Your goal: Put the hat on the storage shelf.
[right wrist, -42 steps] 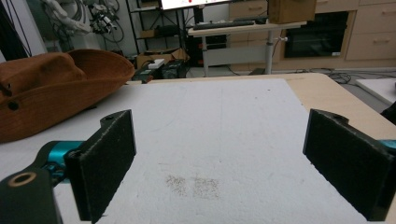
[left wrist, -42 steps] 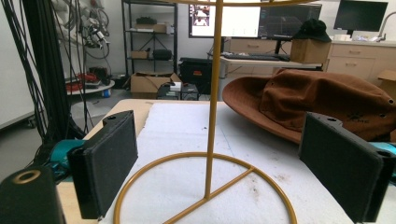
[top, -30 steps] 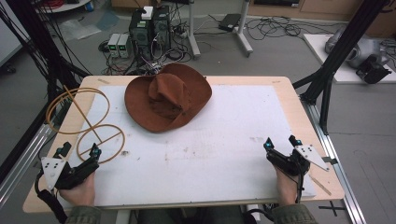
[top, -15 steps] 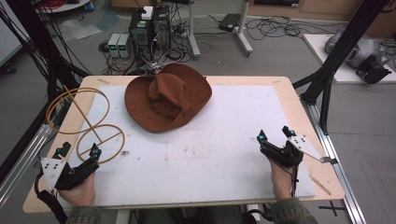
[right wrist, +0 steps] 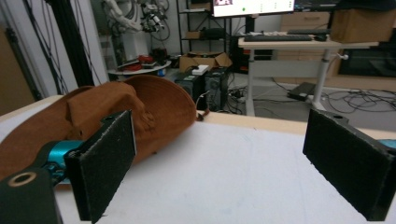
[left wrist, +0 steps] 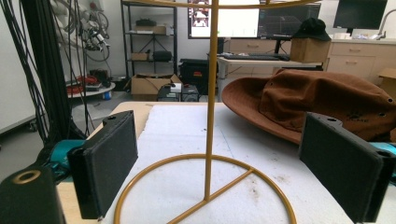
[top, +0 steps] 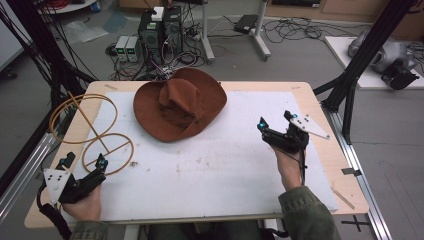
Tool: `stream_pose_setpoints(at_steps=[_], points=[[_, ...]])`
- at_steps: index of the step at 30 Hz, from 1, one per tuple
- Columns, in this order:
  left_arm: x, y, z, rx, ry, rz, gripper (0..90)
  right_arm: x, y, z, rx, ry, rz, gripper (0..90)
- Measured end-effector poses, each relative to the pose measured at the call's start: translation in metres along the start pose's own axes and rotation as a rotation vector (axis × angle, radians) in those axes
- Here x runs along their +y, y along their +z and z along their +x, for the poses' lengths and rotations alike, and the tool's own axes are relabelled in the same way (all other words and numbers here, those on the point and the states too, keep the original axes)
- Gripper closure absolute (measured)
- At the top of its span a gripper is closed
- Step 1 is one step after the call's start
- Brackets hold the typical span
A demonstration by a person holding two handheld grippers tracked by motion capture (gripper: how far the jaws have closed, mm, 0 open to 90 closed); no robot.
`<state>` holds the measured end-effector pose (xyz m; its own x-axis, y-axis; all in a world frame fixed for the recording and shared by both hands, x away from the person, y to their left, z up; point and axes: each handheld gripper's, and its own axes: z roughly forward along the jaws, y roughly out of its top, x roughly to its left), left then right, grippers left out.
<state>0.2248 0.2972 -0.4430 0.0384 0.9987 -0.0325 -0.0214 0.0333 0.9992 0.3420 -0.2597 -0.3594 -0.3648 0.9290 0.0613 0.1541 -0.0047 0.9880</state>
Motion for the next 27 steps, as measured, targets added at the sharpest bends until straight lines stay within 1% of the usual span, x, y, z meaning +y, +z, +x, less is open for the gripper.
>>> stream_pose_setpoints(at_steps=[1, 2, 3, 5, 7, 10, 13, 15, 16, 19, 21, 22, 24, 27], points=[[0.000, 0.000, 0.000, 0.000, 0.000, 0.000, 12.1, 0.006, 0.006, 0.002, 0.006, 0.001, 0.003, 8.7], [0.000, 0.000, 0.000, 0.000, 0.000, 0.000, 12.0, 0.006, 0.006, 0.002, 0.006, 0.001, 0.003, 8.7], [0.000, 0.000, 0.000, -0.002, -0.003, 0.001, 12.0, 0.018, 0.018, 0.008, 0.021, 0.008, -0.006, 8.7], [-0.001, 0.001, 0.002, -0.004, -0.008, 0.006, 12.1, 0.026, 0.029, 0.013, 0.024, -0.004, -0.007, 8.7], [-0.001, 0.001, 0.002, -0.003, -0.014, 0.007, 12.1, 0.036, 0.045, 0.019, 0.031, -0.022, 0.005, 8.7], [0.000, 0.000, 0.003, 0.002, -0.014, 0.001, 12.1, 0.048, 0.070, 0.031, 0.054, -0.034, 0.029, 8.7], [0.000, -0.001, 0.004, 0.010, -0.029, -0.004, 12.1, 0.057, 0.094, 0.045, 0.072, -0.050, 0.061, 8.7], [0.001, -0.002, 0.005, 0.011, -0.031, -0.006, 12.1, 0.062, 0.107, 0.054, 0.085, -0.073, 0.073, 8.7], [0.001, -0.002, 0.004, 0.011, -0.029, -0.009, 12.1, 0.064, 0.113, 0.058, 0.090, -0.080, 0.074, 8.7], [0.000, 0.000, 0.004, 0.007, -0.027, -0.004, 12.1, 0.070, 0.128, 0.067, 0.104, -0.062, 0.068, 8.7], [0.000, 0.000, 0.004, 0.004, -0.026, -0.002, 12.1, 0.073, 0.137, 0.073, 0.107, -0.063, 0.065, 8.7], [0.000, 0.000, 0.004, 0.005, -0.024, -0.004, 12.1, 0.073, 0.141, 0.076, 0.110, -0.068, 0.060, 8.7], [0.000, 0.001, 0.004, 0.005, -0.022, -0.004, 12.1, 0.071, 0.149, 0.081, 0.108, -0.069, 0.075, 8.7], [0.000, 0.001, 0.005, 0.008, -0.025, -0.005, 12.1, 0.063, 0.159, 0.090, 0.104, -0.078, 0.093, 8.7]])
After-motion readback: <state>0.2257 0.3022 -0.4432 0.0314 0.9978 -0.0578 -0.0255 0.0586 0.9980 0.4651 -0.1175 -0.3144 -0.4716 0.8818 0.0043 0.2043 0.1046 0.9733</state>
